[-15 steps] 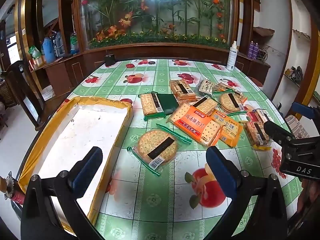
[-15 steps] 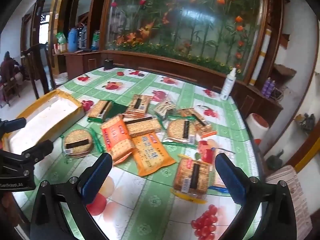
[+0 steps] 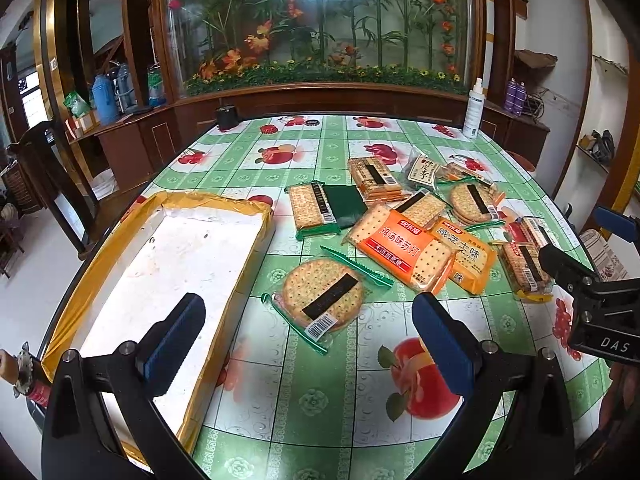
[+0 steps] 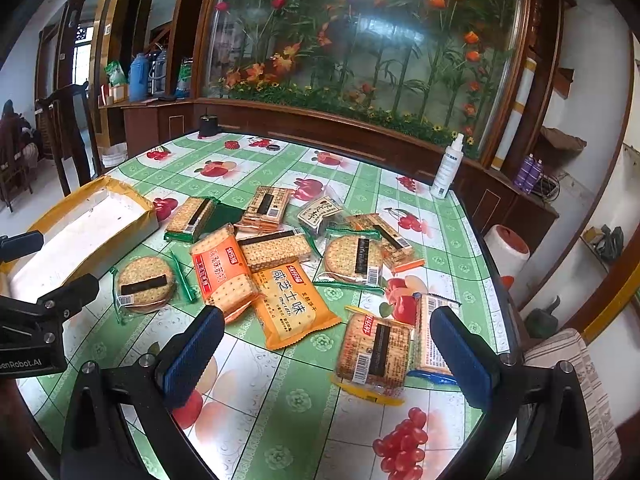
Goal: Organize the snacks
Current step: 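Reach the right gripper to the clear cracker pack and grasp it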
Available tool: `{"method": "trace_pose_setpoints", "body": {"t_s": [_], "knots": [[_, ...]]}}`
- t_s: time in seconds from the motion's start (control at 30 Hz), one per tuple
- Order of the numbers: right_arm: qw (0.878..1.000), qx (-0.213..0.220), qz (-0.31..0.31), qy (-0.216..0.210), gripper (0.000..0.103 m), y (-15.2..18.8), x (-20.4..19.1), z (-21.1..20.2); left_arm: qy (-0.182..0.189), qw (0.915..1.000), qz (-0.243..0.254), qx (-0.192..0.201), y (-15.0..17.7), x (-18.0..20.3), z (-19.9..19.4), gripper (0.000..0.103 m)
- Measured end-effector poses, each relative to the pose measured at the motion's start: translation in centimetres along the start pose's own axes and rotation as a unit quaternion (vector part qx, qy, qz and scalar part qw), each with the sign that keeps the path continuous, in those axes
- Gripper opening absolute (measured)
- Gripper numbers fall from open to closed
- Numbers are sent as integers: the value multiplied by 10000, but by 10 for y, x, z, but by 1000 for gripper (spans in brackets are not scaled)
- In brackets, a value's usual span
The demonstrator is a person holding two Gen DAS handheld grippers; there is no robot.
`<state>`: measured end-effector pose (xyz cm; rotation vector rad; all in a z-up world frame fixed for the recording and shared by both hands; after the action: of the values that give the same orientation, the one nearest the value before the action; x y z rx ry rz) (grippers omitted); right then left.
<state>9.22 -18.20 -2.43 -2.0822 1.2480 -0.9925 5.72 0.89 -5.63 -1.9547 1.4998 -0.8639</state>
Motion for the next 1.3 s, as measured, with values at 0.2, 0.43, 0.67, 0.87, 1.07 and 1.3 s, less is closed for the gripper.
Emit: {"method": "trace_pose_setpoints", "body": {"t_s": [0.2,0.43,0.67,0.87,1.07,1.3], "knots": [[10000,-21,-66,9,103,0,-4,1,6,10000,0,-10,-4,8,9,103],[9979,-37,401,-504,103,15,8,9,111,9952,652,-716,31,24,49,103],[9732,-429,1694,-1493,103,77,46,44,352,9907,362,-1265,24,16,80,103],[9781,-529,1343,-1499,103,77,36,60,414,9874,678,-1367,23,26,98,103],[9810,-767,1122,-1382,103,74,33,91,77,9832,1097,-1457,20,21,125,103],[9800,-1025,1060,-1334,94,75,38,120,-57,9796,1410,-1432,13,17,139,103]]}}
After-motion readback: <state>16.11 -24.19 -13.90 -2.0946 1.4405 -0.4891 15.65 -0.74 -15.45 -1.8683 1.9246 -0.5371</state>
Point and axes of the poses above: each gripper's, at about its wrist camera, not at the fingertips, and z roughly the way its jaws point, x to its right, y to its underside, the point moved 8 cm from there along z, roughly the way its jaws point, and after that the axes turned 14 degrees about -z, right-handed, at the moved point
